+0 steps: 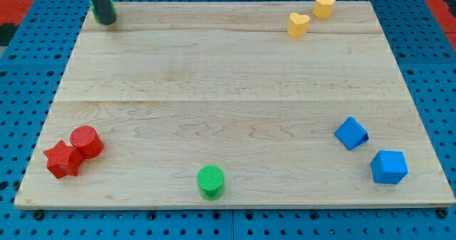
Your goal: Slide the green circle towards the center left
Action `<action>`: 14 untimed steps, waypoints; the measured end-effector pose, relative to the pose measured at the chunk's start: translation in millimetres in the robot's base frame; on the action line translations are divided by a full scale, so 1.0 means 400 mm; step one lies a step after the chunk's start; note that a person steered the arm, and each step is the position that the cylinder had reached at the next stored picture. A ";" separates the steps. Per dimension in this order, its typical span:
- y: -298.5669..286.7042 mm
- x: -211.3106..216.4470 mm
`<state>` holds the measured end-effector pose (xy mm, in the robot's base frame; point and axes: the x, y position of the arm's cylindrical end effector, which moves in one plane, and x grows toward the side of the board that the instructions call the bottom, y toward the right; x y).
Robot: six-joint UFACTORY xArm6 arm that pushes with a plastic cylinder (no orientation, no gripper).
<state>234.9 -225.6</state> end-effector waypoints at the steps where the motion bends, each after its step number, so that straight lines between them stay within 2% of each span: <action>1: 0.045 0.035; 2: 0.185 0.208; 4: 0.726 0.711; 5: 0.876 0.957; 6: 0.797 0.957; 7: 0.643 0.928; 8: 0.571 0.954; 9: 0.485 0.932; 10: 0.434 0.791; 11: 0.448 0.731; 12: 0.458 0.785; 13: 0.350 0.733; 14: 0.254 0.586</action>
<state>469.3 -124.1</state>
